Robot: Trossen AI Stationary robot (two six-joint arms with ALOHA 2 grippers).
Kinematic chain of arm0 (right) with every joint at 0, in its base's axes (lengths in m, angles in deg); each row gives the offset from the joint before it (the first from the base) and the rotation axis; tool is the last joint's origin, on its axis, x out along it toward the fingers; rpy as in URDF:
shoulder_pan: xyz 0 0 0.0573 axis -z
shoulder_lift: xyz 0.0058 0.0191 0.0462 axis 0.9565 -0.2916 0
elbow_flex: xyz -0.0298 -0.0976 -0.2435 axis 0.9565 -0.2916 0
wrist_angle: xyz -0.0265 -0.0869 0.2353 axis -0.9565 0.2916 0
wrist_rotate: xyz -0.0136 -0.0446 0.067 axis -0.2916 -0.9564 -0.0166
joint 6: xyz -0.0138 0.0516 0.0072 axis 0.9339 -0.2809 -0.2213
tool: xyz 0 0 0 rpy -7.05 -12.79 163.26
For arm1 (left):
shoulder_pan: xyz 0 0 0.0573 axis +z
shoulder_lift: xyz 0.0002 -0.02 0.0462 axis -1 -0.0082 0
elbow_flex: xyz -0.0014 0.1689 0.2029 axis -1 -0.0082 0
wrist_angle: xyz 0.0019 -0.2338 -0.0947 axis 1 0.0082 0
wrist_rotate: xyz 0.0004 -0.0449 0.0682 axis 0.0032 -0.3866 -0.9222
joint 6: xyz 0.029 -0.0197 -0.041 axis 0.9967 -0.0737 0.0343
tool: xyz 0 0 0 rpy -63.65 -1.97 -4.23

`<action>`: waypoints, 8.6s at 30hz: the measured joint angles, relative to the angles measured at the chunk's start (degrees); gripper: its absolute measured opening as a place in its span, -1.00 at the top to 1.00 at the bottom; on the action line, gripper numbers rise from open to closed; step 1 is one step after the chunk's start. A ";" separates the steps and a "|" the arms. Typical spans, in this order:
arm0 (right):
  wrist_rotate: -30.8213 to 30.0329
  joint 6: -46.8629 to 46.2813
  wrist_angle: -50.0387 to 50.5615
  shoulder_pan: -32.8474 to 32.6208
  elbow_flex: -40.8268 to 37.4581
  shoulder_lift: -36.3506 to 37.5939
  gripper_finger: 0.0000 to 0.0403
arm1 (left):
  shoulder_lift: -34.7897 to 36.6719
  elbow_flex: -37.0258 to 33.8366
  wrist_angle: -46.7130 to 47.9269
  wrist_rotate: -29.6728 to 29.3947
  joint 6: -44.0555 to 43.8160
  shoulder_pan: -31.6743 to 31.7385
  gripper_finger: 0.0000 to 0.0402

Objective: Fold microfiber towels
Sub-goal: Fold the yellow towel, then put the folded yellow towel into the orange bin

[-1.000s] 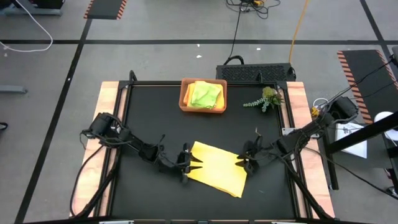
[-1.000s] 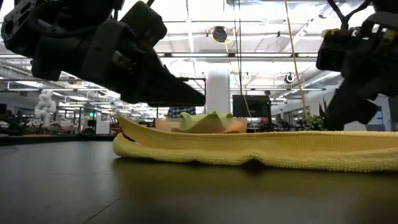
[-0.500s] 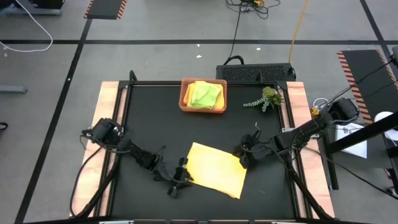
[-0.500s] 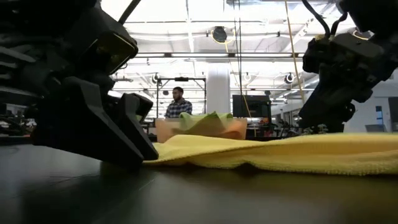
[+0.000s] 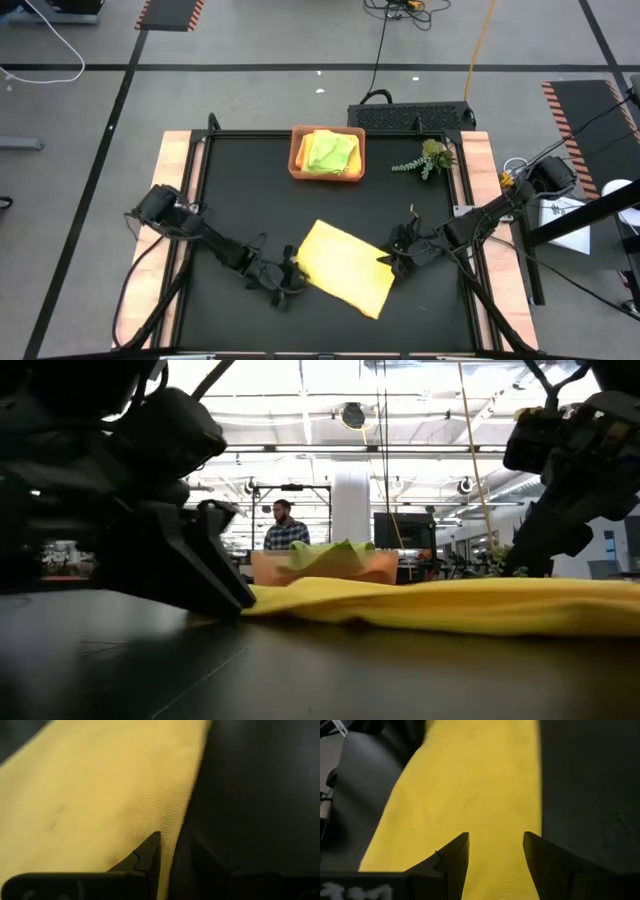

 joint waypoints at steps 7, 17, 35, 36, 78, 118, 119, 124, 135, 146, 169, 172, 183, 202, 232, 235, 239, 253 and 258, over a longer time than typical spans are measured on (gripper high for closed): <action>-2.97 1.27 -1.65 0.05 0.00 0.00 0.10 | 13.52 -0.31 14.76 -5.22 -0.79 -2.13 0.46; -1.79 18.15 -16.37 11.91 0.10 0.00 0.10 | 18.26 -0.29 17.65 -10.96 -13.82 -7.50 0.46; 18.19 34.61 -18.08 34.21 20.48 -27.81 -0.17 | 18.33 -0.20 14.36 -14.03 -11.48 -9.57 0.46; 18.82 34.58 -15.87 34.89 22.37 -29.46 -0.21 | 18.33 -0.20 14.37 -13.96 -11.48 -9.59 0.46; 23.82 53.04 -8.46 26.86 30.15 -26.36 0.99 | 18.39 -1.11 19.87 -16.36 -10.25 -1.19 0.46; 17.57 53.96 -5.09 21.88 30.12 -23.10 1.00 | 18.37 -12.48 5.46 14.40 -13.03 15.34 0.23; 17.57 53.96 -5.09 21.88 30.12 -23.10 1.00 | 18.37 -12.48 5.48 14.37 -13.03 15.34 0.29; 17.57 53.96 -5.11 21.88 30.12 -23.10 1.00 | 18.37 -12.48 5.64 13.93 -11.88 15.37 0.60; 17.60 53.94 -4.68 21.82 30.12 -22.74 1.00 | 18.39 -12.39 12.02 6.57 -11.61 16.26 0.98; 0.90 52.73 -2.49 15.29 30.12 -17.69 1.00 | 20.89 -12.06 10.59 6.53 -5.53 18.48 0.99; -24.18 40.00 0.13 6.40 30.21 -17.59 1.00 | 29.17 10.52 49.49 -10.59 8.27 21.32 1.00; -27.85 38.53 2.02 6.61 30.23 -17.59 1.00 | 29.19 12.78 51.66 -13.58 12.01 22.90 1.00; -33.01 33.99 8.50 9.60 30.30 -17.62 1.00 | 29.19 13.22 51.41 -7.60 22.26 26.74 1.00; -16.32 33.88 3.63 8.89 20.71 -17.66 1.00 | 23.66 6.65 37.82 6.44 11.74 13.18 0.96; 5.87 30.03 1.75 9.31 19.71 -17.66 0.31 | 18.49 6.68 25.79 17.84 10.61 10.91 0.79; 5.79 30.01 1.72 10.40 19.71 -17.66 0.18 | 19.05 6.99 25.83 16.87 8.99 11.72 0.67; 5.98 28.98 1.62 12.57 19.74 -16.58 0.07 | 19.02 7.96 26.14 12.78 8.48 13.02 0.47; 1.41 24.03 7.08 14.56 17.54 -8.43 0.05 | 19.02 7.74 29.37 11.68 8.63 23.18 0.14; 5.48 20.88 3.01 20.47 12.53 -8.79 0.00 | 17.82 6.53 27.86 20.96 8.52 29.84 0.14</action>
